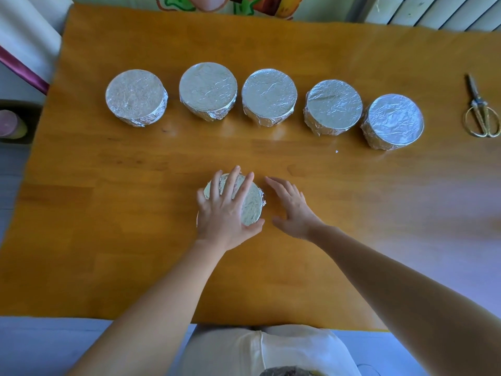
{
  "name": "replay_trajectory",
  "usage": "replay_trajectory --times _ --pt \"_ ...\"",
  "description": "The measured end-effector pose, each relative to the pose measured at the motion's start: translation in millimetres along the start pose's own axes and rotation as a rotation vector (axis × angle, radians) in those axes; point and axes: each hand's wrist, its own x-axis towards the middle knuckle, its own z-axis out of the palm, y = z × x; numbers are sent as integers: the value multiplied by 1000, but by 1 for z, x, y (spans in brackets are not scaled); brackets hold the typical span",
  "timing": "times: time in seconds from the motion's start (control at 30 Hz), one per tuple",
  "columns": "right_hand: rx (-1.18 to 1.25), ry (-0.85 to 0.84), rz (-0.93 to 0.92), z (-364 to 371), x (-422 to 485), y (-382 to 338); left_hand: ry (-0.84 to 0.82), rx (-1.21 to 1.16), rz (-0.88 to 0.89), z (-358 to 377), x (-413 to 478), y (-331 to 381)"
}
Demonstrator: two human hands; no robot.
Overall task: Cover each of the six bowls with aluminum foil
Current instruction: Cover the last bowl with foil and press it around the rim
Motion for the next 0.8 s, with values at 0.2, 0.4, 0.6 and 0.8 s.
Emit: replay_trajectory --times 0.2,0.4,0.6,0.8 --pt "313 160 27 -8 13 -7 16 1 -5 -1 0 0" --pt "485 70 154 1 17 -8 8 -8 58 -2 1 -4" --pt "525 82 197 -1 17 -11 4 -20 160 -3 2 -11" --pt "640 170 335 0 11 -19 8 -18 192 -4 2 -12"
